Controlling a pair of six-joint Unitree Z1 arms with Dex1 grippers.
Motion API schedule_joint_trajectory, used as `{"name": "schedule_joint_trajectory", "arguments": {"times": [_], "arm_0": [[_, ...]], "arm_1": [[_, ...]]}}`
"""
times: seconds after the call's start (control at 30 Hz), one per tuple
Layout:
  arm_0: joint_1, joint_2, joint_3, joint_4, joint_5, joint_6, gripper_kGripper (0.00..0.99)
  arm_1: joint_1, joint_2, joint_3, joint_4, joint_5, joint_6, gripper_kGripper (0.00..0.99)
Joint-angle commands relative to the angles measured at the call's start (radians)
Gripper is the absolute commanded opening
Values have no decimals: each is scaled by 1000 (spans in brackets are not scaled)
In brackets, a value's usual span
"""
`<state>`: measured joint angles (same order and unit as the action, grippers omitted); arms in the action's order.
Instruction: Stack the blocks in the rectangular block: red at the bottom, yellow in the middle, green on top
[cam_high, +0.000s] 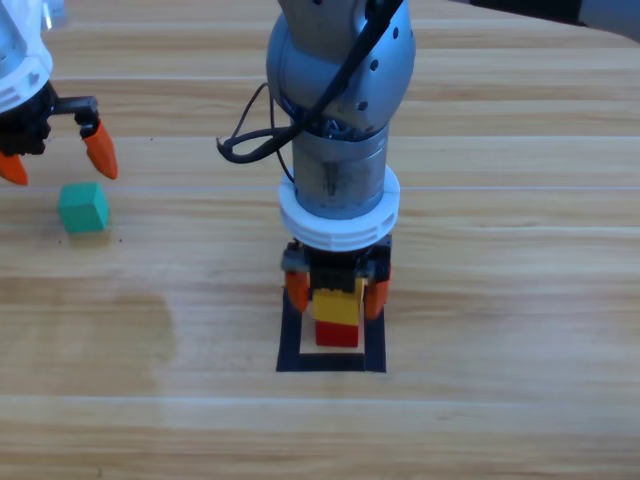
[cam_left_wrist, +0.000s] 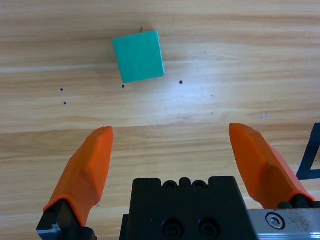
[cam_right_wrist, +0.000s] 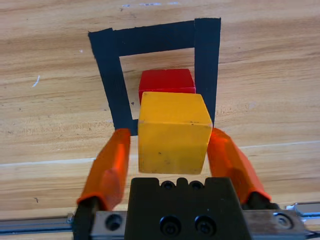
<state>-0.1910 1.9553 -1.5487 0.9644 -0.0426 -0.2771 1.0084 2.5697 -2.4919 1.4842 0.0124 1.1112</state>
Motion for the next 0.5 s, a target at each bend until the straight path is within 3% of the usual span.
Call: {"name": "schedule_joint_trajectory", "arguments": {"times": [0.03, 0.13, 0.27, 0.5], "arm_0": [[15, 20, 25, -12, -8, -17, 990], [15, 20, 25, -13, -6, -22, 990], [15, 19, 19, -15, -6, -40, 990], [25, 77, -22, -21, 10, -106, 990]], "arm_1": [[29, 50, -61, 14, -28, -77, 990], [29, 10, -64, 14, -48, -100, 990], [29, -134, -47, 14, -144, -192, 990], [24, -318, 36, 1, -229, -472, 990]]}}
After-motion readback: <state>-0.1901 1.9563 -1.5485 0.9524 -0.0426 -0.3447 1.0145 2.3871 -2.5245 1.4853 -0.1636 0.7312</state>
